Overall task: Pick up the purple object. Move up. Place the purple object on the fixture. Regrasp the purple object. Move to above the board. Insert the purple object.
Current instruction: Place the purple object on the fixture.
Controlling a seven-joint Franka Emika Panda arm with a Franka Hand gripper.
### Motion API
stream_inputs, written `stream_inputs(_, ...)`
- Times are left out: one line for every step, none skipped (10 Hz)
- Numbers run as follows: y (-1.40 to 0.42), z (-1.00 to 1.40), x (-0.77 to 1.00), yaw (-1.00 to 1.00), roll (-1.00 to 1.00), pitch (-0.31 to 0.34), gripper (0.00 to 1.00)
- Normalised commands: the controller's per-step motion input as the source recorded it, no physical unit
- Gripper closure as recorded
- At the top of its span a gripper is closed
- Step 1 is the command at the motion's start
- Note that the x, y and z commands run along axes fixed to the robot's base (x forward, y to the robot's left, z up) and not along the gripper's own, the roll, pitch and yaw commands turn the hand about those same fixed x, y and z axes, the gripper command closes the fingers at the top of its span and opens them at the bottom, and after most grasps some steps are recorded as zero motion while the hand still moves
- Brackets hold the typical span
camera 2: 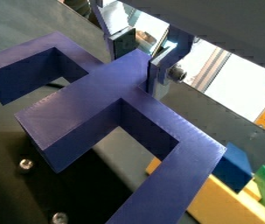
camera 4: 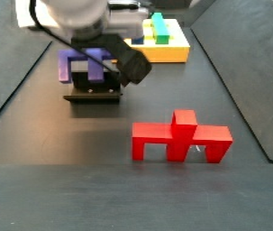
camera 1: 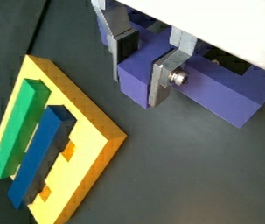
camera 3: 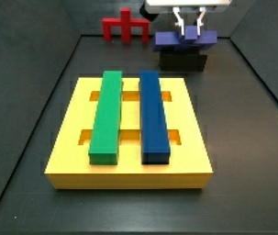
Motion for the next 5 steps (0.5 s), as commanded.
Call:
stream_inputs(0.03,-0.28,0.09,0.0,-0.15,-0.097,1.0)
stream_inputs(0.11,-0.21,0.07,0.0,-0.09,-0.063,1.0)
stream_inputs(0.16,-0.2,0.18,0.0,-0.03,0.0,1.0)
stream_inputs(0.14,-0.23,0.32,0.0,0.0,0.0,1.0)
stream_inputs(0.12,-0.23,0.2,-0.03,0.0,0.0,1.0)
